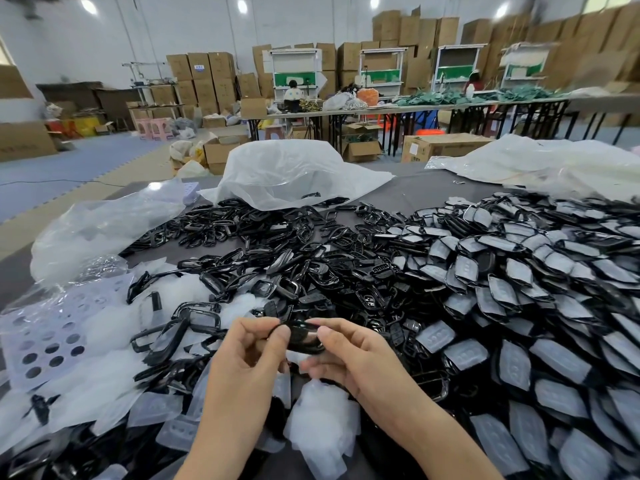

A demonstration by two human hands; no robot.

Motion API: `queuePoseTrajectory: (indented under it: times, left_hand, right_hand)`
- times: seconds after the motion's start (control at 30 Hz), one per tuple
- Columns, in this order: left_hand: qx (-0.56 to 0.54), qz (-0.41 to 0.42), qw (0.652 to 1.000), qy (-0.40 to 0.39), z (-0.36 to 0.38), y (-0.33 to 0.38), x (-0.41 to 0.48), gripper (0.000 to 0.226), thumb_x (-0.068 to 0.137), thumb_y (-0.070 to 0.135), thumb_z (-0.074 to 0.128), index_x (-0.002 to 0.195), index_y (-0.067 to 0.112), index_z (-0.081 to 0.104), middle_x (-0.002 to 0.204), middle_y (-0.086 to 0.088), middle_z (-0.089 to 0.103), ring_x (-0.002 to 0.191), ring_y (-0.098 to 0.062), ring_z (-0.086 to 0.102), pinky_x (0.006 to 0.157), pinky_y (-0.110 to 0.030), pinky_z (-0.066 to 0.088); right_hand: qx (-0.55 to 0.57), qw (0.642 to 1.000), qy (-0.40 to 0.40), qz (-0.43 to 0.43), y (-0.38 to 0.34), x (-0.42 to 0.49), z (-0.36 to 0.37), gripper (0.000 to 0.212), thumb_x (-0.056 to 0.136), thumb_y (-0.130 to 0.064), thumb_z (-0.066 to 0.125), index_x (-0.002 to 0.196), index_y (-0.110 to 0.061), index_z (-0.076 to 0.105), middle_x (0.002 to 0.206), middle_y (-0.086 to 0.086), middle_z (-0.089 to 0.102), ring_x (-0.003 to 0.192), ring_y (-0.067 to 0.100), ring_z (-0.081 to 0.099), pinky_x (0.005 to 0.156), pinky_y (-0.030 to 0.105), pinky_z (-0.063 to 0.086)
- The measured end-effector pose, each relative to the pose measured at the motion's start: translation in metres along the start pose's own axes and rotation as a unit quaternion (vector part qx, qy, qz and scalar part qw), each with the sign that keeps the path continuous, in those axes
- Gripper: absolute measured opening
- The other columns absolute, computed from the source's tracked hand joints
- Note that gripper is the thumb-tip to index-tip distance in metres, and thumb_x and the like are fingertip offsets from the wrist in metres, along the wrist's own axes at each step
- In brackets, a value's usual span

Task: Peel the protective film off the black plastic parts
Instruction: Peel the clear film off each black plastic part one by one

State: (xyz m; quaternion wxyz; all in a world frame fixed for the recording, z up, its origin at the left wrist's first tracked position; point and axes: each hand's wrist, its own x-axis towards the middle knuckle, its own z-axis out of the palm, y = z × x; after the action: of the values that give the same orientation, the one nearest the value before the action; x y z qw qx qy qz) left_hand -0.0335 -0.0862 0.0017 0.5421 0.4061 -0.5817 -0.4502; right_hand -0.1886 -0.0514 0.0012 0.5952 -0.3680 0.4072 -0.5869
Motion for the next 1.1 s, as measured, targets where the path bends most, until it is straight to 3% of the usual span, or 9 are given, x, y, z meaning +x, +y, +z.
queuePoseTrajectory:
  times: [0.1, 0.2, 0.3, 0.4, 0.6, 0.8, 0.9, 1.0, 1.1]
  left_hand:
    - [-0.054, -0.050, 0.997, -0.019, 0.001, 0.001, 0.001, 0.013, 0.091, 0.008, 0.065, 0.100, 0.016, 0.061, 0.067, 0.003, 0.065, 0.055, -0.013, 0.060, 0.056, -0.017, 0.051]
    - [-0.048, -0.060, 0.995, -0.055, 0.002, 0.003, 0.000, 0.021, 0.093, 0.007, 0.063, 0.108, 0.021, 0.062, 0.071, 0.001, 0.065, 0.058, -0.015, 0.061, 0.057, -0.019, 0.052]
    - [0.056, 0.008, 0.997, -0.056, 0.000, 0.003, -0.002, 0.026, 0.093, 0.010, 0.063, 0.107, 0.031, 0.062, 0.080, 0.008, 0.066, 0.059, -0.003, 0.058, 0.060, -0.012, 0.047]
    - [0.161, 0.074, 0.984, -0.034, 0.001, 0.003, -0.004, 0.028, 0.092, 0.014, 0.065, 0.102, 0.040, 0.060, 0.084, 0.015, 0.065, 0.067, -0.002, 0.061, 0.062, -0.008, 0.044]
    - [0.030, 0.002, 0.999, -0.039, 0.001, 0.004, 0.000, 0.020, 0.096, 0.008, 0.059, 0.105, 0.025, 0.060, 0.076, 0.009, 0.068, 0.065, -0.007, 0.065, 0.061, -0.011, 0.049]
    - [0.170, 0.077, 0.982, -0.032, -0.001, 0.000, -0.003, 0.028, 0.092, 0.016, 0.066, 0.095, 0.044, 0.061, 0.083, 0.012, 0.066, 0.071, -0.007, 0.063, 0.062, -0.009, 0.044]
    - [0.237, 0.103, 0.965, -0.041, -0.005, 0.000, -0.002, 0.032, 0.089, 0.015, 0.070, 0.089, 0.046, 0.066, 0.082, 0.026, 0.068, 0.076, 0.002, 0.064, 0.065, -0.005, 0.043]
    - [0.331, 0.137, 0.933, -0.041, -0.011, -0.002, 0.000, 0.020, 0.094, 0.025, 0.062, 0.106, 0.040, 0.065, 0.081, 0.025, 0.066, 0.081, 0.003, 0.063, 0.067, -0.010, 0.045]
    - [0.430, 0.162, 0.887, -0.051, -0.022, -0.006, 0.005, 0.020, 0.092, 0.032, 0.062, 0.112, 0.031, 0.063, 0.090, 0.025, 0.060, 0.085, -0.003, 0.059, 0.072, -0.021, 0.046]
  right_hand:
    - [-0.032, 0.999, 0.002, -0.021, 0.001, -0.002, 0.000, 0.025, 0.102, -0.011, 0.053, 0.112, -0.017, 0.075, 0.095, 0.021, 0.076, 0.089, 0.024, 0.076, 0.077, 0.022, 0.058]
    - [-0.054, 0.998, 0.001, -0.032, -0.003, -0.005, 0.003, 0.025, 0.102, -0.011, 0.053, 0.115, -0.016, 0.073, 0.092, 0.022, 0.076, 0.091, 0.026, 0.076, 0.078, 0.021, 0.058]
    - [-0.082, 0.995, -0.001, -0.050, -0.004, -0.006, 0.003, 0.024, 0.102, -0.011, 0.054, 0.115, -0.015, 0.073, 0.093, 0.020, 0.077, 0.089, 0.025, 0.076, 0.078, 0.021, 0.058]
    - [-0.111, 0.991, 0.008, -0.076, -0.004, -0.005, 0.005, 0.023, 0.101, -0.010, 0.054, 0.115, -0.013, 0.072, 0.094, 0.019, 0.077, 0.087, 0.025, 0.076, 0.078, 0.022, 0.058]
    - [-0.122, 0.989, 0.016, -0.085, -0.002, -0.005, 0.004, 0.021, 0.101, -0.012, 0.056, 0.112, -0.016, 0.073, 0.088, 0.014, 0.077, 0.083, 0.024, 0.076, 0.075, 0.021, 0.058]
    - [-0.168, 0.980, 0.022, -0.108, 0.001, -0.004, 0.001, 0.018, 0.096, -0.015, 0.066, 0.104, -0.028, 0.076, 0.089, 0.006, 0.077, 0.081, 0.019, 0.076, 0.075, 0.021, 0.057]
    - [-0.225, 0.967, 0.037, -0.114, 0.004, -0.004, 0.000, 0.018, 0.093, -0.018, 0.071, 0.095, -0.035, 0.072, 0.079, -0.004, 0.074, 0.073, 0.010, 0.072, 0.068, 0.017, 0.053]
    - [-0.291, 0.944, 0.090, -0.129, 0.007, -0.004, -0.003, 0.016, 0.093, -0.023, 0.070, 0.092, -0.038, 0.067, 0.078, -0.010, 0.072, 0.066, 0.003, 0.068, 0.063, 0.014, 0.051]
    - [-0.328, 0.920, 0.147, -0.160, 0.005, -0.003, -0.010, 0.015, 0.094, -0.029, 0.068, 0.094, -0.043, 0.063, 0.081, -0.012, 0.071, 0.068, 0.005, 0.067, 0.063, 0.021, 0.055]
